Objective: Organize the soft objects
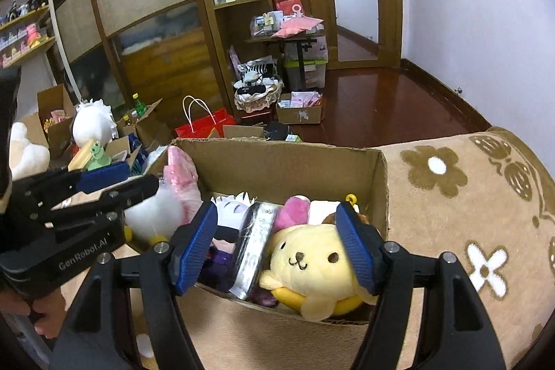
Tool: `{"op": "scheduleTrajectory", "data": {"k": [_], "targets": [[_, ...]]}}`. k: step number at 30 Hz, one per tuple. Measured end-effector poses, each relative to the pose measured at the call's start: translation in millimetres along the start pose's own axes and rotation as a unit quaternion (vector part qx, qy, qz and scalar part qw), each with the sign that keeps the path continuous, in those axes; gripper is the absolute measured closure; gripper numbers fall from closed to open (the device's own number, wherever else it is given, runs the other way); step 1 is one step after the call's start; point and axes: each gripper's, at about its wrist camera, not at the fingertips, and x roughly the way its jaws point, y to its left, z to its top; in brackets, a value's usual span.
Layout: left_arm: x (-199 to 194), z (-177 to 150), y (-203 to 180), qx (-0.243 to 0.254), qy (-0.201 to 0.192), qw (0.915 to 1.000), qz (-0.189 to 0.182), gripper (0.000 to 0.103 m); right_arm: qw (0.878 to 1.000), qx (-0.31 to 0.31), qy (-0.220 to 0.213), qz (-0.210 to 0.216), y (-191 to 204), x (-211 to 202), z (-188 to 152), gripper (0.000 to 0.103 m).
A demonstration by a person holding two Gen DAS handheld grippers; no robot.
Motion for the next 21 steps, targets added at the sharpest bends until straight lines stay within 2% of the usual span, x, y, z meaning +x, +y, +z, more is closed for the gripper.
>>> {"op": "scheduleTrajectory", "data": {"k": [2, 5, 8, 11, 16, 21], "targets": [[-6, -1, 1, -0.002, -0.008, 1.0000, 0.006, 0.041, 1.000, 0.009, -0.002, 0.004, 0, -6, 1, 0.027], [-15, -1, 4, -0.006, -0.002, 1.0000, 0.007, 0.036, 1.000, 0.011, -0.006, -0.004, 1, -16, 2, 0.013], [-31, 0, 9, -0.011, -0.011, 0.9998, 0.013, 0.026, 1.000, 0.007, -0.017, -0.006, 4, -34, 7, 0.010], [-51, 2, 12, -0.007, -0.026, 0.9994, 0.020, 0.016, 1.000, 0.001, -0.029, -0.011, 8, -53, 13, 0.000], [-96, 1, 15, 0.002, -0.060, 0.9977, 0.033, 0.004, 0.998, -0.003, -0.057, -0.021, 11, -89, 18, 0.000], [-134, -7, 17, 0.010, -0.085, 0.9957, 0.036, 0.001, 0.996, -0.003, -0.080, -0.028, 12, -126, 17, 0.000]]}}
